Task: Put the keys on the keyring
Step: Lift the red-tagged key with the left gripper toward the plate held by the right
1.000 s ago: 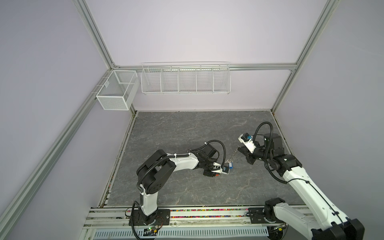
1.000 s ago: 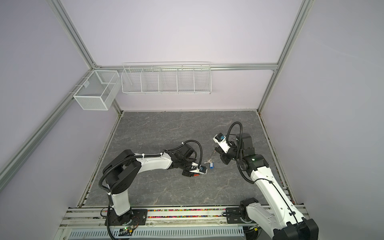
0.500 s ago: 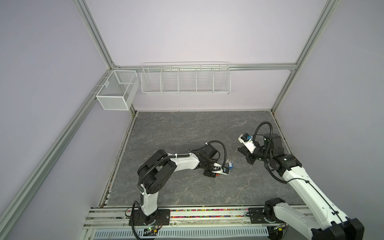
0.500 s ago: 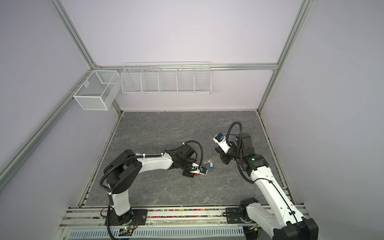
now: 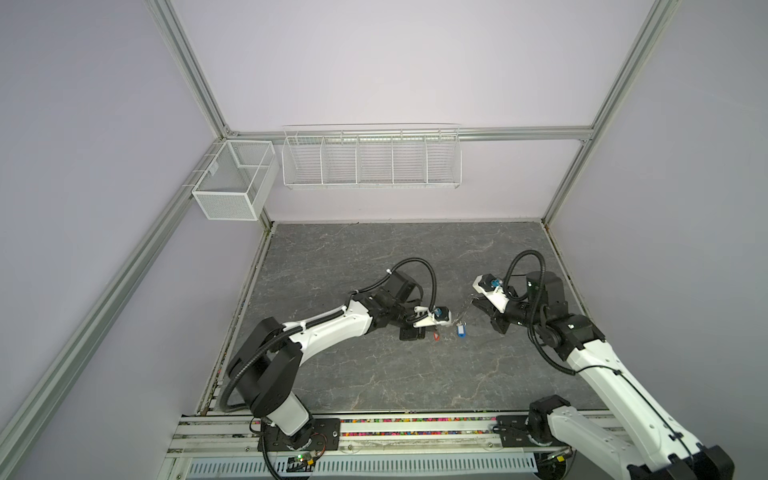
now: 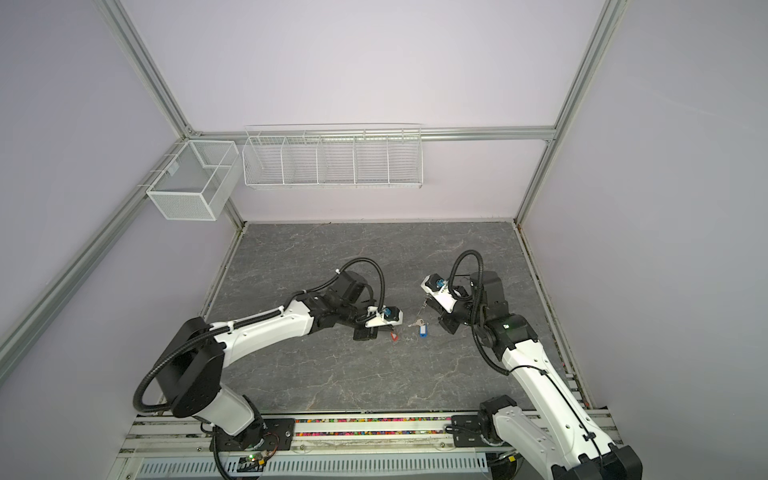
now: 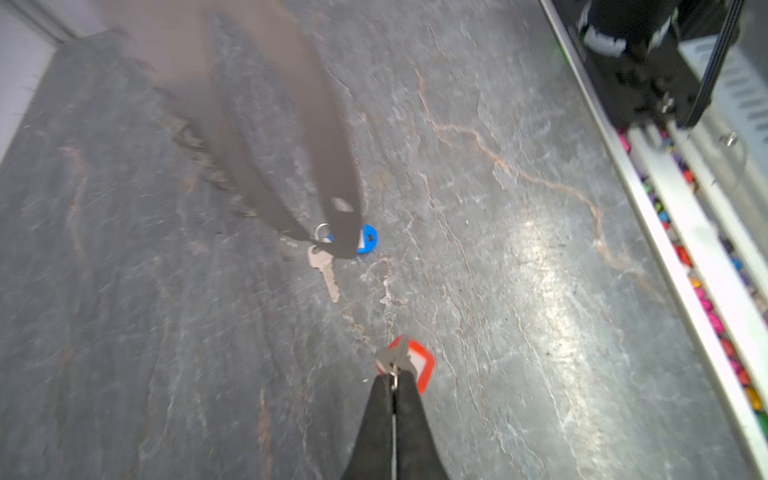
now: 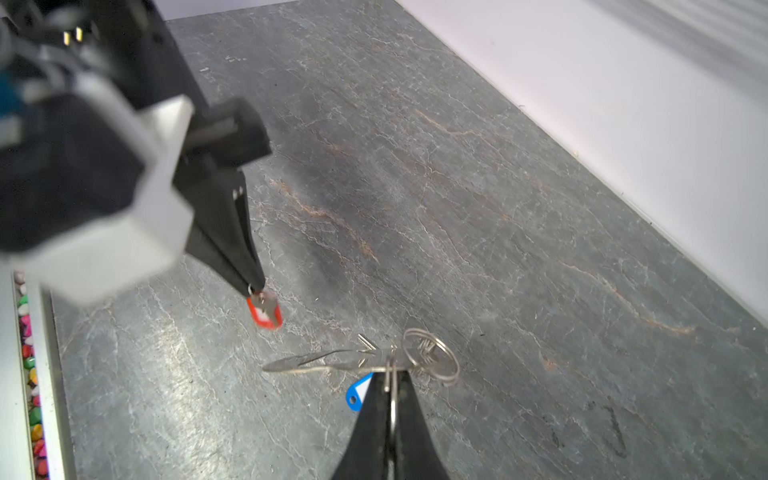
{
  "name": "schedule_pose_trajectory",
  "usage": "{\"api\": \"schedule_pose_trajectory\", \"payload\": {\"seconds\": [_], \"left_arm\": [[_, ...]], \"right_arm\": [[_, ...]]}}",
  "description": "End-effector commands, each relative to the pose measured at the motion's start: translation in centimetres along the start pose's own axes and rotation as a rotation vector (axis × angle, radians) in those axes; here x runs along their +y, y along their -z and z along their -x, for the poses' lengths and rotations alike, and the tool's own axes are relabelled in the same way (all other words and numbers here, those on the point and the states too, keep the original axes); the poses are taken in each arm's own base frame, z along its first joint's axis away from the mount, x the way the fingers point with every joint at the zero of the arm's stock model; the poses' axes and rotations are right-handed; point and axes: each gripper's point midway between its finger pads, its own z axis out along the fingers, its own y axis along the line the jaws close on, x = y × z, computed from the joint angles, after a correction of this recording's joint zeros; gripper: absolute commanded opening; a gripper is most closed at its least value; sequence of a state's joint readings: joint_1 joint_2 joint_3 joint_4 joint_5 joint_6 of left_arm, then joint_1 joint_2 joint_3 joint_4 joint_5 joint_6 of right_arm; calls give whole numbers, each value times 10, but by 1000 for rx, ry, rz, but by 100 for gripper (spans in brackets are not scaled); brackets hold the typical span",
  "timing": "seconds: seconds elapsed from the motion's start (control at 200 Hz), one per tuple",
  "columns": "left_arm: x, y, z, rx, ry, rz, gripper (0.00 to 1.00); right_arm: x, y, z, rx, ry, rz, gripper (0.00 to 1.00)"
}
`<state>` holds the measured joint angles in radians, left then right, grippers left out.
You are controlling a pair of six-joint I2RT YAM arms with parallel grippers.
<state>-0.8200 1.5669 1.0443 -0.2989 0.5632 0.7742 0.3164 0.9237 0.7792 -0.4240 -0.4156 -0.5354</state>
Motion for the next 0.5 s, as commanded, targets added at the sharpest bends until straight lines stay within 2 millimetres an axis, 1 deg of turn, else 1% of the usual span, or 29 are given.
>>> {"api": "schedule_pose_trajectory", "payload": {"seconds": [0.0, 0.12, 0.23, 0.325, 0.425, 0.495], "left_arm": [[-4, 24, 21, -84, 170, -38, 0], [6, 37, 46, -146, 244, -17, 0], [3, 43, 66, -209, 271, -72, 0], [4, 44, 76, -235, 300, -95, 0], [7, 44, 81, -249, 324, -105, 0], [9, 44, 86, -266, 340, -119, 0]], "right_arm": [[8, -2, 10, -48, 118, 6, 7], [18, -3, 16, -81, 203, 8, 7], [24, -5, 17, -91, 255, -4, 7], [25, -6, 17, -88, 272, -20, 7], [28, -9, 17, -81, 298, -28, 7], [26, -12, 18, -74, 322, -57, 7]]}}
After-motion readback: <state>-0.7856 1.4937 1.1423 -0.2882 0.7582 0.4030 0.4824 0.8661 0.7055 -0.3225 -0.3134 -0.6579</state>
